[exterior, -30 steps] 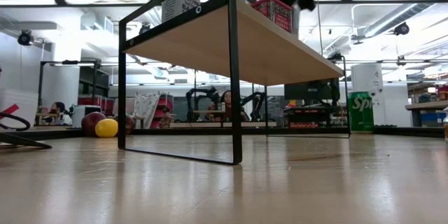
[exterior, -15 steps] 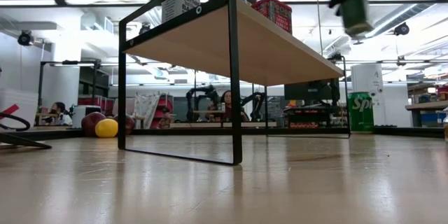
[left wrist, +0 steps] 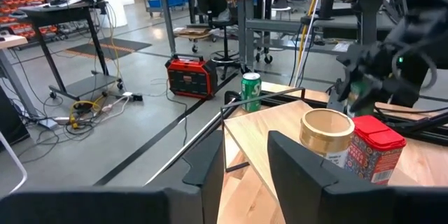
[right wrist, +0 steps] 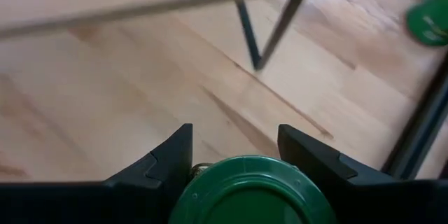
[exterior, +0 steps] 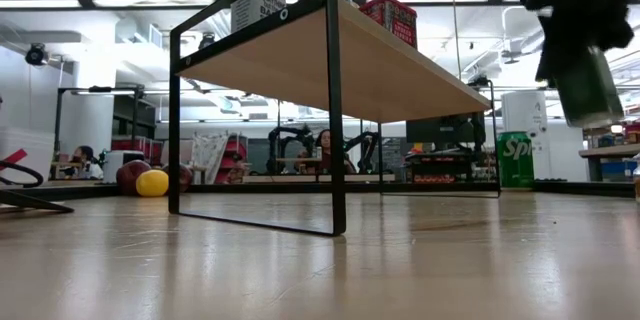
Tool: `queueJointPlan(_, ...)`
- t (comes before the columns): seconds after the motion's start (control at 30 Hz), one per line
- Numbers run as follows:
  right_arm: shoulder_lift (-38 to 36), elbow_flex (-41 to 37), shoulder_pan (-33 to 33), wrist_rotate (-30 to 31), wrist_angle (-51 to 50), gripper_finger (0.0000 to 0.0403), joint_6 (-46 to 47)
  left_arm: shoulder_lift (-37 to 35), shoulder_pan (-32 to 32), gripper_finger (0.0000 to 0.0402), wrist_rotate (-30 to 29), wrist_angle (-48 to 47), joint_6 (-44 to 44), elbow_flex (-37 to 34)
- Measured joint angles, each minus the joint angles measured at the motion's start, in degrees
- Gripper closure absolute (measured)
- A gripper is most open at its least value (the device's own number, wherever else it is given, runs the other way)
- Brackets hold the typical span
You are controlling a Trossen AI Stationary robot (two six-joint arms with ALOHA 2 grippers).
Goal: Shelf spices
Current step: Remove the green seasoning bottle from the shelf
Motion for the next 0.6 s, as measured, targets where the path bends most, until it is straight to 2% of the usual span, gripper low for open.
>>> queueJointPlan(0.13, 0.66, -3.23, 1.92, 3.32, 0.13, 0.0232, 4.95, 0.0, 0.0, 0.0294, -0.04, 0.05, 0.0, 0.0)
queueJointPlan(0.5, 1.68, -11.04, 3.61, 5.69, 2.48, 0.0232, 13.51, 0.0, 0.0, 0.0282, -0.13, -0.01, -0.01, 0.0)
queueJointPlan(0.6, 1.67, -13.45, 3.61, 6.84, 4.69, 0.0217, 14.68, 0.0, 0.0, 0.0283, -0.13, 0.01, -0.01, 0.0)
